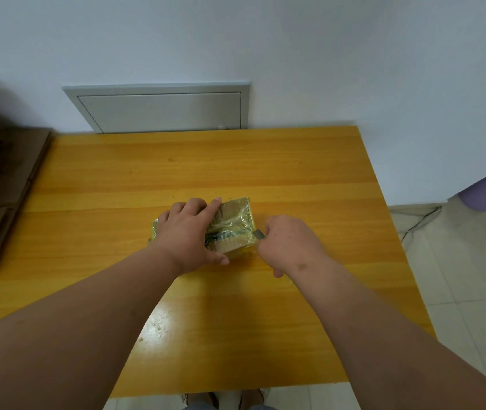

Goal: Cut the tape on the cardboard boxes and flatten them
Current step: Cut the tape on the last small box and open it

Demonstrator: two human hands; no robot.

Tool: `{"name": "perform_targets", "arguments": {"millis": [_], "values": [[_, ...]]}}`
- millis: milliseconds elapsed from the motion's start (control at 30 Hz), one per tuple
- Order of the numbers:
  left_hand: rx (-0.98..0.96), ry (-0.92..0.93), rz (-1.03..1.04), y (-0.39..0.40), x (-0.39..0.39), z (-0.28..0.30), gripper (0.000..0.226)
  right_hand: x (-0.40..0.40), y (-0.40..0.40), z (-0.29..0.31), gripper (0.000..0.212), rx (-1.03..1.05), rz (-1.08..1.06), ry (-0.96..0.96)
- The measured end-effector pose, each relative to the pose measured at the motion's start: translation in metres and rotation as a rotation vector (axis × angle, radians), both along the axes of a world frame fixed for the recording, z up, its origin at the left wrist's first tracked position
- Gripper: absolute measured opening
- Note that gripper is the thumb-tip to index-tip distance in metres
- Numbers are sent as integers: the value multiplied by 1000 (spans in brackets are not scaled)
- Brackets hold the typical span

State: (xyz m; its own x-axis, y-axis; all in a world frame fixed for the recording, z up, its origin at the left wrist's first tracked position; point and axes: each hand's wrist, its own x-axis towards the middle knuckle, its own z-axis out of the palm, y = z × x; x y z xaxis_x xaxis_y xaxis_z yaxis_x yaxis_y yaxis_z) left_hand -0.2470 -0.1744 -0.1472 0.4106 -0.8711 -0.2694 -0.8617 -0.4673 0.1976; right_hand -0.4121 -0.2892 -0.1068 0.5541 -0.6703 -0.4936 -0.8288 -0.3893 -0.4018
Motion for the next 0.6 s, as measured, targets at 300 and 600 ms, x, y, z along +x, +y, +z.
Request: {"name": "perform_targets", "arguments": {"millis": [300,600], "values": [[-55,220,40,7,9,8,138,-1,-16,0,12,-4,-3,-34],[18,207,142,54,44,20,98,36,-5,5,31,-88,165,-260]]}}
